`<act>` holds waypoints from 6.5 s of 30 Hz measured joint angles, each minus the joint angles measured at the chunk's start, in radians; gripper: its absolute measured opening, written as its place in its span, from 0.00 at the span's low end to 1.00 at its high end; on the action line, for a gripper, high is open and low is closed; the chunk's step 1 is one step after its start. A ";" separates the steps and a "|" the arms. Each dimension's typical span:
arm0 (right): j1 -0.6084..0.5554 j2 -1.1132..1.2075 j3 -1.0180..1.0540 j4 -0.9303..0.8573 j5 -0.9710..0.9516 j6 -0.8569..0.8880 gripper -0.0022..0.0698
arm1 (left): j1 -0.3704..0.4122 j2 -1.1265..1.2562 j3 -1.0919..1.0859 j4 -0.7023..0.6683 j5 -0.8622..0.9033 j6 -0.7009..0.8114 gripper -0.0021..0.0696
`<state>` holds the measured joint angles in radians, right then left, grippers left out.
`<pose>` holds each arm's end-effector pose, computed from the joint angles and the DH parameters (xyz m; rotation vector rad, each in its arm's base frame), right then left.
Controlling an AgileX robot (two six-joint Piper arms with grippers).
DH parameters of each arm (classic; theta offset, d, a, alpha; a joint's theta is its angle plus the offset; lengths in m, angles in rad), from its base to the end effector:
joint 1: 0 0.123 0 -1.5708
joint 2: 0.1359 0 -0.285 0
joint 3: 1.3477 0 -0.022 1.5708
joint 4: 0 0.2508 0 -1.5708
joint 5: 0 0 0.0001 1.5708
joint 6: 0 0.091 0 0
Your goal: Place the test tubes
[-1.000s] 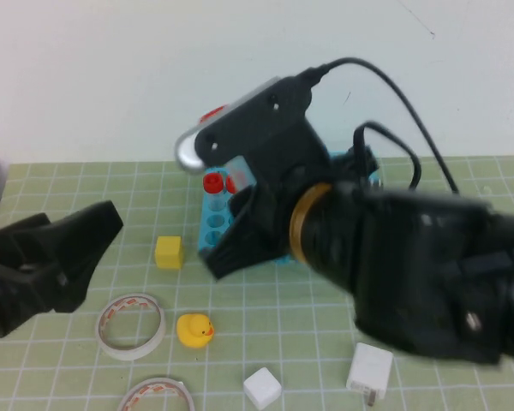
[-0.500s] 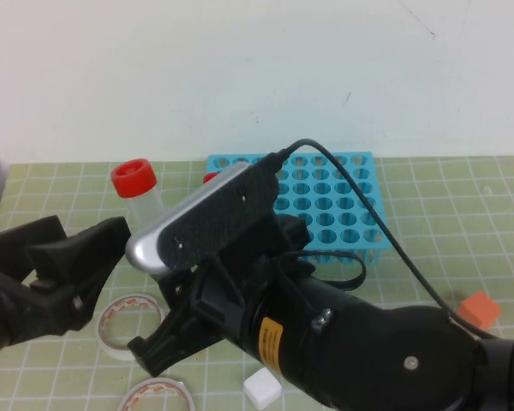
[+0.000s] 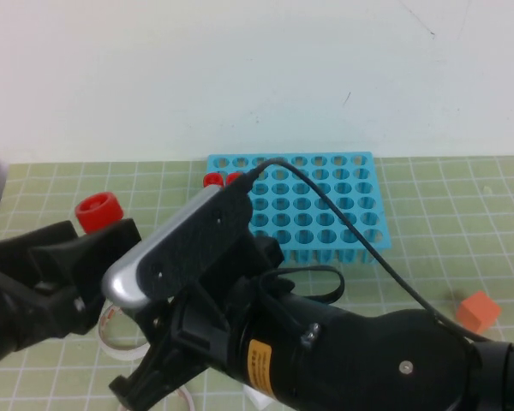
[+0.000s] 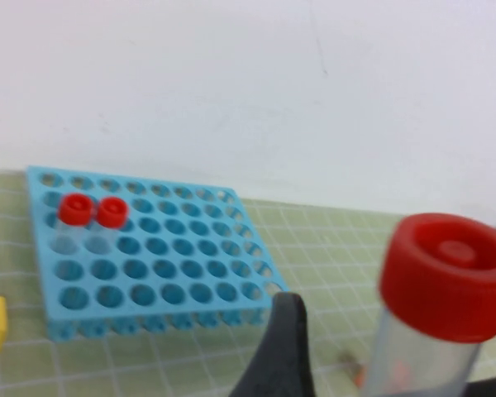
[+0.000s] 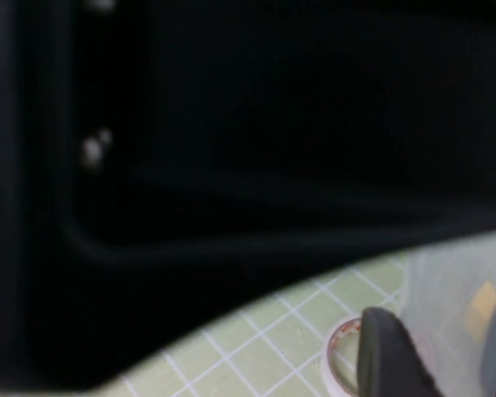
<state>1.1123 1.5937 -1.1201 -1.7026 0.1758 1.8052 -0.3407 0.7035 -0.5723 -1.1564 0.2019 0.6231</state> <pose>0.1777 0.3243 0.2985 -0.8543 1.7883 0.6358 0.1357 -0.0659 0.3348 -0.0196 1.7605 -0.7965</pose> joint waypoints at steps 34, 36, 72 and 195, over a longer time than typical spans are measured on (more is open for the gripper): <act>0.028 -0.029 -0.002 -0.011 -0.016 -0.079 0.77 | 0.000 0.000 0.002 -0.065 0.064 0.145 0.38; 0.028 -0.061 -0.002 -0.011 -0.016 -0.122 0.85 | 0.000 0.000 0.002 -0.065 0.048 0.174 0.38; 0.028 -0.870 0.508 0.666 0.432 -0.896 0.03 | -0.004 0.806 -0.471 -0.426 0.052 0.798 0.38; 0.028 -1.069 0.508 1.327 0.857 -1.344 0.03 | -0.048 1.460 -0.761 1.436 -0.974 -0.942 0.38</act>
<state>1.1403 0.5248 -0.6123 -0.3757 1.0324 0.4611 -0.3891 2.1639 -1.3329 0.2793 -0.7719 -0.3188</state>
